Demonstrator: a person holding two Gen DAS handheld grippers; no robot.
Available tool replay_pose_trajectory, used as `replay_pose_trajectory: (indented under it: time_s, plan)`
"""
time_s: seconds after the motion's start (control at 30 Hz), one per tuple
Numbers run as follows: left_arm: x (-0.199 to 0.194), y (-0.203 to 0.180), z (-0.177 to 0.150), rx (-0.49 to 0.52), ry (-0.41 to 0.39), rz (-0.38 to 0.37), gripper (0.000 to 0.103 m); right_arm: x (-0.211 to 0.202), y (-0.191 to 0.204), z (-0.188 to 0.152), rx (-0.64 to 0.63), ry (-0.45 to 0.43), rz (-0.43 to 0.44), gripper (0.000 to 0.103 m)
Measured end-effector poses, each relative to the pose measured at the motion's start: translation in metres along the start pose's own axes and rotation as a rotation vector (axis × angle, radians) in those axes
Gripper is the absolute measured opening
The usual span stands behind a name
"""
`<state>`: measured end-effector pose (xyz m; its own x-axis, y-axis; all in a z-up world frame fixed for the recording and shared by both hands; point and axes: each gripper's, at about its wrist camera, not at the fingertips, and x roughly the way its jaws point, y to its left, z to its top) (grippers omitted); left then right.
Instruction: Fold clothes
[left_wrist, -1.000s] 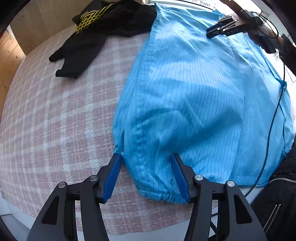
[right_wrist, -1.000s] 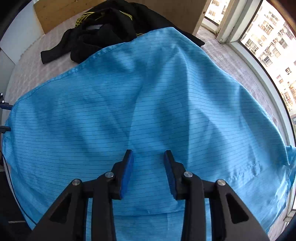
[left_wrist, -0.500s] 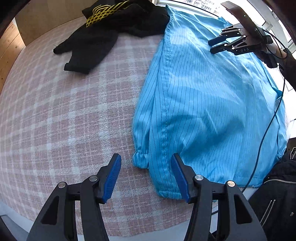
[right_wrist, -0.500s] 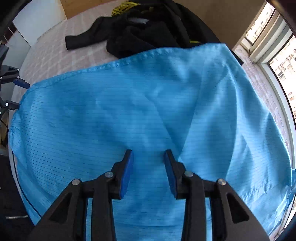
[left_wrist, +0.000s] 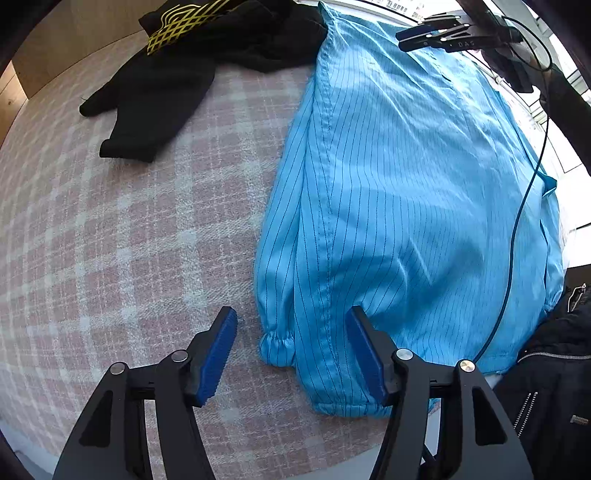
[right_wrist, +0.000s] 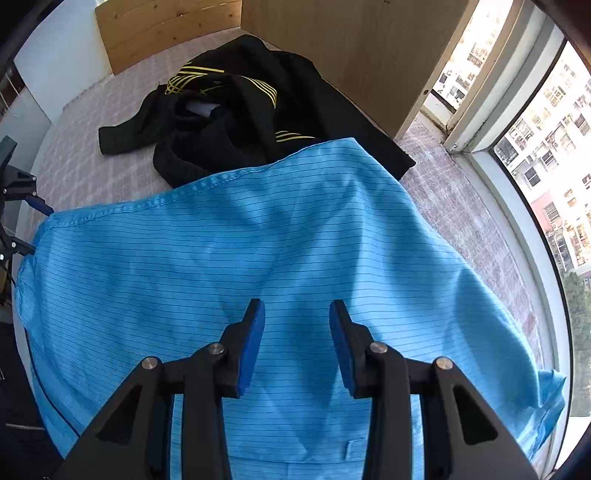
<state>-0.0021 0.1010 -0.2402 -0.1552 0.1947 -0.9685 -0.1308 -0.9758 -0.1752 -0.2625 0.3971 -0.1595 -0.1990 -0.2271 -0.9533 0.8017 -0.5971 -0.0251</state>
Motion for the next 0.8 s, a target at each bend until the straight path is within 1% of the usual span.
replay_pose_trajectory:
  time_s: [0.07, 0.17, 0.2, 0.23, 0.27, 0.3, 0.33, 0.37, 0.43, 0.53, 0.63, 0.8]
  plan:
    - [0.003, 0.000, 0.004, 0.010, 0.015, 0.000, 0.060, -0.001, -0.014, 0.006, -0.025, 0.020, -0.004, 0.037]
    - [0.003, -0.001, 0.008, 0.024, 0.023, 0.009, 0.059, -0.003, -0.031, 0.017, -0.078, 0.033, -0.007, 0.041]
    - [0.002, -0.001, 0.008, 0.019, 0.023, 0.006, 0.057, -0.004, -0.036, 0.020, -0.097, 0.036, -0.009, 0.042]
    - [0.002, -0.001, 0.009, 0.015, 0.023, 0.002, 0.049, -0.005, -0.041, 0.025, -0.114, 0.041, -0.009, 0.047]
    - [0.001, -0.001, 0.009, 0.010, 0.023, -0.002, 0.040, -0.005, -0.045, 0.029, -0.133, 0.047, -0.012, 0.056]
    - [0.000, 0.000, 0.010, 0.005, 0.023, -0.005, 0.018, -0.004, -0.049, 0.034, -0.153, 0.049, -0.016, 0.058]
    - [-0.001, 0.000, 0.010, 0.000, 0.023, -0.009, 0.013, -0.003, -0.051, 0.040, -0.173, 0.049, -0.018, 0.058]
    - [-0.001, 0.000, 0.011, -0.004, 0.023, -0.012, 0.012, -0.001, -0.053, 0.045, -0.194, 0.051, -0.016, 0.058]
    - [-0.003, -0.002, 0.012, 0.007, 0.023, -0.010, 0.006, 0.007, -0.053, 0.057, -0.238, 0.063, -0.004, 0.058]
    - [-0.003, -0.004, 0.014, 0.018, 0.026, 0.003, 0.005, 0.026, -0.053, 0.074, -0.305, 0.105, -0.007, 0.058]
    - [-0.004, -0.002, 0.014, 0.018, 0.029, 0.000, 0.005, 0.043, -0.053, 0.089, -0.355, 0.126, 0.025, 0.058]
    - [-0.007, 0.002, 0.016, 0.024, 0.035, 0.002, 0.004, 0.048, -0.049, 0.105, -0.423, 0.080, 0.084, 0.058]
